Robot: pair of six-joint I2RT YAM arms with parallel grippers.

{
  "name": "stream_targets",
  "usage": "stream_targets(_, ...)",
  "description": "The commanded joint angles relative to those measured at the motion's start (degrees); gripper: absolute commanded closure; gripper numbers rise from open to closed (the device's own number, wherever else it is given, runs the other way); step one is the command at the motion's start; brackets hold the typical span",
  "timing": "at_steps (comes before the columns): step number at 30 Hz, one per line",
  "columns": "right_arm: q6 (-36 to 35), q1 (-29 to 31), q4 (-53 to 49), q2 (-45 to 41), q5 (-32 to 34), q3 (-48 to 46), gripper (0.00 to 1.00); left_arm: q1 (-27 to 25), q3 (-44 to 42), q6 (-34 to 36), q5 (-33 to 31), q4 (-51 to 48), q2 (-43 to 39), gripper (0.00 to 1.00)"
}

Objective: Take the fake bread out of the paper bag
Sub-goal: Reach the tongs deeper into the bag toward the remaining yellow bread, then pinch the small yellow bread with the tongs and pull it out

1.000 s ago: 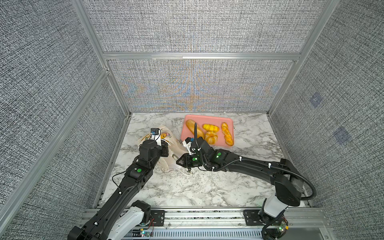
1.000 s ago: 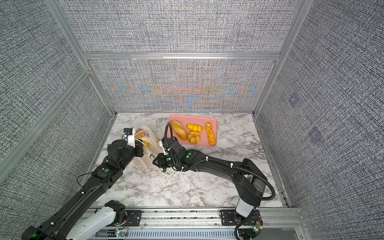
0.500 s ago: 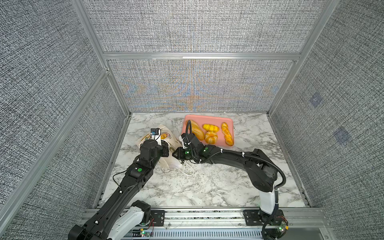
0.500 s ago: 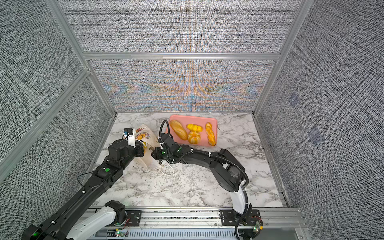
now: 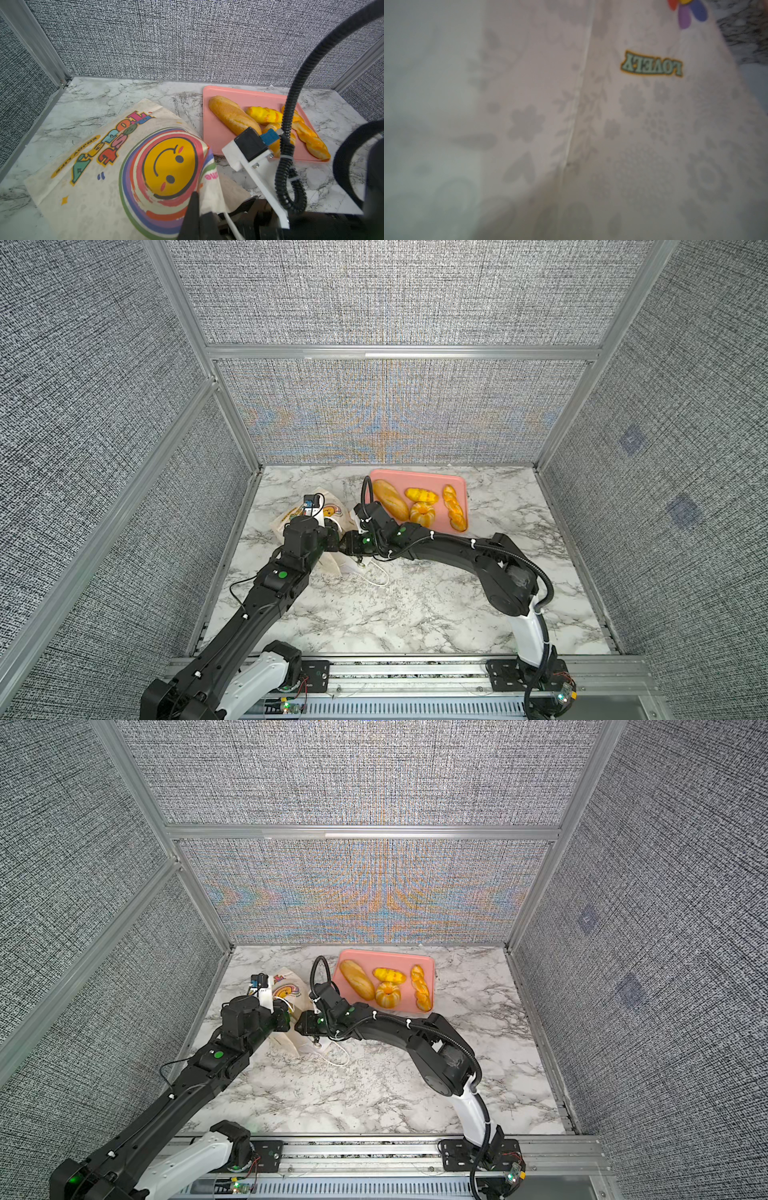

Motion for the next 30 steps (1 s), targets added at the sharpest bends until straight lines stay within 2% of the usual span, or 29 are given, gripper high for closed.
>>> stream_targets(1, -1.9, 0.0, -5.8, 1.3, 4.9, 3.1, 0.52, -0.1, 0.1, -0.3, 0.7, -0.2, 0.2, 1.0)
stream_targets(10, -4.4, 1.2, -17.8, 7.8, 11.6, 15.8, 0.53, -0.5, -0.3, -1.0, 1.1, 0.5, 0.5, 1.0)
stream_targets(12, -4.8, 1.3, -18.8, 9.2, 12.1, 17.8, 0.56, -0.5, -0.3, -1.1, 1.2, 0.8, 0.6, 1.0)
stream_targets(15, -5.6, 1.4, -19.5, 9.6, 11.8, 18.9, 0.72, -0.7, -0.2, -1.4, 1.4, 0.9, 1.0, 1.0)
stream_targets(17, -6.3, 1.5, -18.3, 7.8, 10.9, 17.0, 0.85, -0.8, -0.1, -1.6, 1.4, 1.0, 1.1, 1.0)
stream_targets(21, -7.4, 1.5, -13.1, 2.2, 7.0, 10.0, 0.99, -1.0, -0.5, -2.7, 0.8, 1.7, 1.1, 1.0)
stream_targets(30, -9.3, 2.2, -8.1, -9.5, 1.7, -6.5, 1.0, -1.2, -1.2, -3.3, 0.1, 3.4, 1.7, 1.0)
